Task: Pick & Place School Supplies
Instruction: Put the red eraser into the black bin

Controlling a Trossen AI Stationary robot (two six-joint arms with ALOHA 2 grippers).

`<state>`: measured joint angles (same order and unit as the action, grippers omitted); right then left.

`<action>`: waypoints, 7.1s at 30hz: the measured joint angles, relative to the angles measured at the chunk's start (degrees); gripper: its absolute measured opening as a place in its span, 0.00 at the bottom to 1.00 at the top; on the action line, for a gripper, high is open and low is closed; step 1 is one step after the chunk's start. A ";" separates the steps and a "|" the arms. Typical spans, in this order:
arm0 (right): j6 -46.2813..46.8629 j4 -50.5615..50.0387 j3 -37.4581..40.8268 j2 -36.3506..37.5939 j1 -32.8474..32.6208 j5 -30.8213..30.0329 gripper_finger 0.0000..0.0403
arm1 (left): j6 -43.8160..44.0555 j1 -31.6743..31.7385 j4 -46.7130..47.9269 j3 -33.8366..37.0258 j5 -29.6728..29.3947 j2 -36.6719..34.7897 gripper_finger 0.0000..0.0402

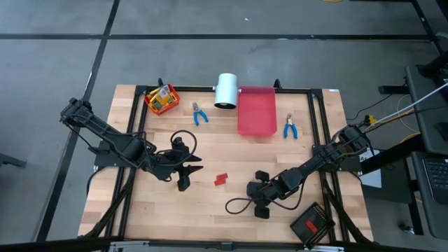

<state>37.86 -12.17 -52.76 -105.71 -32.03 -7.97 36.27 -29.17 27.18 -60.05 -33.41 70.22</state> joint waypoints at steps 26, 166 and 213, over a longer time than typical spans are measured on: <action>6.96 -2.20 -0.06 2.20 -5.00 -6.04 0.00 | 0.02 -0.15 0.00 0.00 -0.12 0.00 0.32; 66.06 -45.72 -17.30 5.97 -39.78 9.34 0.22 | -2.07 0.02 2.63 0.07 -3.18 0.02 0.32; -24.89 8.67 -16.04 -8.83 21.39 24.92 0.39 | 7.64 -3.29 4.37 5.31 -4.00 0.02 0.32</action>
<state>12.97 -3.50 -68.79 -114.54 -10.64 16.95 43.91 -32.45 31.55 -54.74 -37.42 70.24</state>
